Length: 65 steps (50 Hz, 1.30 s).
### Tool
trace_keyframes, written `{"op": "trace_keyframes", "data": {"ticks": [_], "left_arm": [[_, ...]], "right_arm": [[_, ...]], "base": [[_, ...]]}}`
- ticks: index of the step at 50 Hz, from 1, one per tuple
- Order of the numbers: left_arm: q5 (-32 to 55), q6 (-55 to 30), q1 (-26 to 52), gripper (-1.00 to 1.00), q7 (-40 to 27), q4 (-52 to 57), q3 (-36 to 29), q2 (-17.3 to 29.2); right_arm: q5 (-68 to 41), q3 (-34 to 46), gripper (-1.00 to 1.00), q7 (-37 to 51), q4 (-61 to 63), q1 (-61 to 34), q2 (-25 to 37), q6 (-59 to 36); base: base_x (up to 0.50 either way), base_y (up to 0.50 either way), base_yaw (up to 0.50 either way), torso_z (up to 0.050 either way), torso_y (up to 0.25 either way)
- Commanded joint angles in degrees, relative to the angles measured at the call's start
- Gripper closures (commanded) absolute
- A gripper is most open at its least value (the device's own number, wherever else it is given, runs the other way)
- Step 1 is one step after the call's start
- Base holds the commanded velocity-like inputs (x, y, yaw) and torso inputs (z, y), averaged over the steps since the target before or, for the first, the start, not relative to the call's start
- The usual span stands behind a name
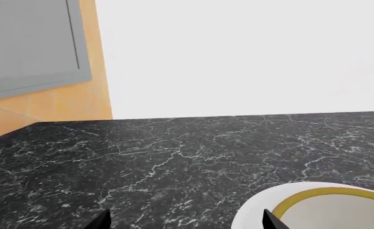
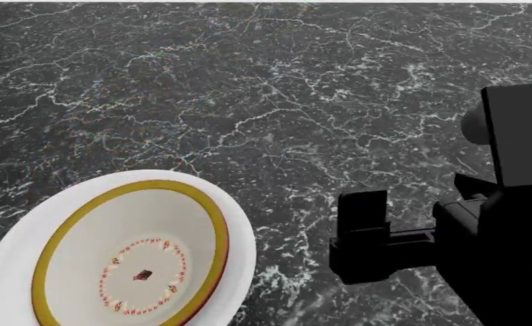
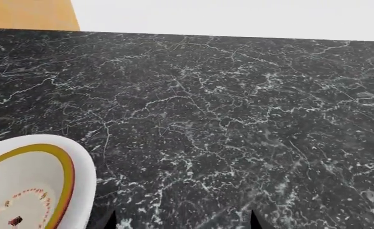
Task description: Stack the bowls from largest to smallest.
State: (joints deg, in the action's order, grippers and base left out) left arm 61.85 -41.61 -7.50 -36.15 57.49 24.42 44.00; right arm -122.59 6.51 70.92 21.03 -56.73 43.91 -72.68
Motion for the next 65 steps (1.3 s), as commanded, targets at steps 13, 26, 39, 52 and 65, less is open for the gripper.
{"op": "trace_keyframes", "data": {"ticks": [13,26,39,52,65], "left_arm": [[-2.25,0.44,0.11,-1.00,0.92,0.37,-1.69,0.10],[-1.61,1.28,-0.73,-1.00,0.39,0.51,-0.93,1.03],[-1.78,2.08,-1.27,-1.00,0.09,0.52,-1.33,1.64],[-1.66,2.67,-1.42,-1.00,-0.46,0.44,-1.92,2.27],[-2.87,2.99,-0.71,-1.00,-0.67,0.07,-4.39,2.43]], "right_arm": [[1.79,-22.69,-1.00,-5.08,4.99,25.62,10.66,-4.59],[5.25,-31.86,-1.00,-8.66,8.65,39.46,7.57,-9.74],[10.10,-28.72,-1.00,-12.05,9.77,41.96,2.77,-12.31],[15.21,-28.51,-1.00,-16.41,8.02,43.30,1.16,-12.43],[22.18,-30.18,-1.00,-22.92,6.48,45.95,-0.69,-12.15]], "base": [[0.00,0.00,0.00,0.000,0.000],[0.00,0.00,0.00,0.000,0.000],[0.00,0.00,0.00,0.000,0.000],[0.00,0.00,0.00,0.000,0.000],[0.00,0.00,0.00,0.000,0.000]]}}
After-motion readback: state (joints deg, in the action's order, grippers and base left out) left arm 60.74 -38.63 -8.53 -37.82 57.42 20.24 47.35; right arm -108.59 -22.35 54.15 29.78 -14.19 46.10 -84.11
